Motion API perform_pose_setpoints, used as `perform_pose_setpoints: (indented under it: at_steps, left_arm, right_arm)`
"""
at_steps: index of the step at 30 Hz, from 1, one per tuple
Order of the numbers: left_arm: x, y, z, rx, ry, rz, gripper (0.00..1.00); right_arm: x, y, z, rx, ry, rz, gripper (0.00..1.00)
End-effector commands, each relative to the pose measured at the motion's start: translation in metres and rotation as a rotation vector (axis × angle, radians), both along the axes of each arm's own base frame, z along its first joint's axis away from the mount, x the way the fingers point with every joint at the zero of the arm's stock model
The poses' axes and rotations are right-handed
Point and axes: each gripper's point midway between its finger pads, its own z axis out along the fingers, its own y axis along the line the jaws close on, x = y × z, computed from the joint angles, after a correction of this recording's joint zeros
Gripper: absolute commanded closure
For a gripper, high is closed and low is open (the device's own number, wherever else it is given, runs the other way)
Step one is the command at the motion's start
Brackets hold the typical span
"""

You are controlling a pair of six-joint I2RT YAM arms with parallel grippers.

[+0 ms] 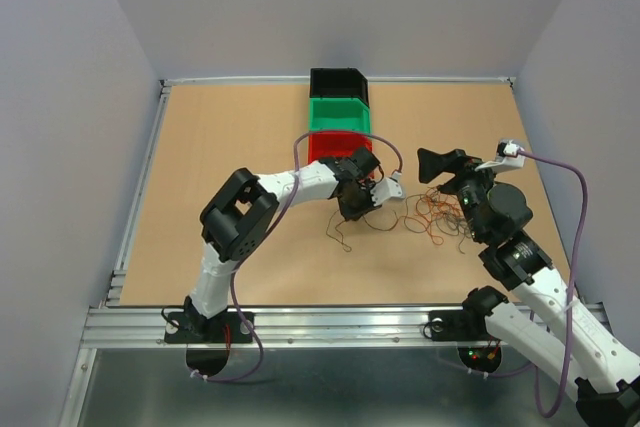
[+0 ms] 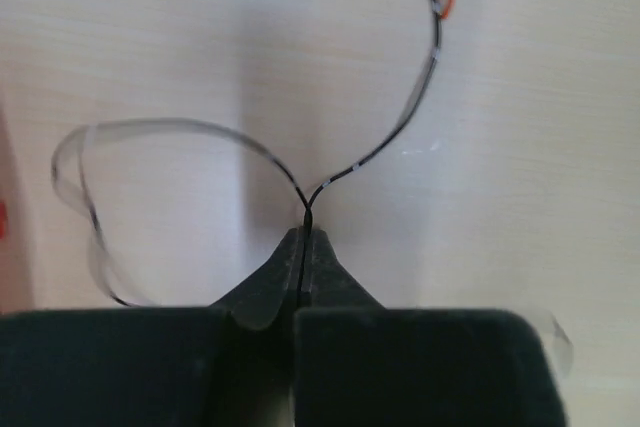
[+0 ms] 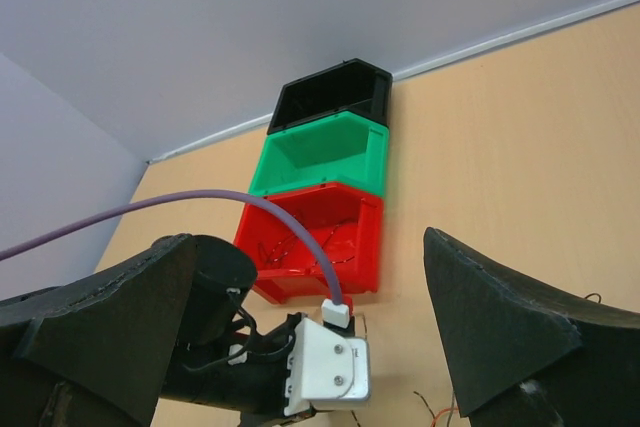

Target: Untangle the cables

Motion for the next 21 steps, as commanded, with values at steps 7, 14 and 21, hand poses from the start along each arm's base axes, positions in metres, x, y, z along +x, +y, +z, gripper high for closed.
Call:
perform_pose_setpoints:
  at_steps: [7, 14, 21]
  left_arm:
    - [-0.007, -0.005, 0.087, -0.265, -0.074, -0.075, 1.0]
    - [0.015, 0.004, 0.164, -0.532, -0.192, 0.0, 1.0]
    - [0.081, 0.032, 0.243, -0.669, -0.368, 0.165, 1.0]
  right_arm:
    - [-0.004, -0.001, 0.022, 0.022, -0.066, 0.007, 0.0]
    - [-0.005, -0.005, 0.022, 0.024, -0.07, -0.009, 0.0]
    - [-0.006, -0.009, 0.024, 0.029, -0.081, -0.025, 0.0]
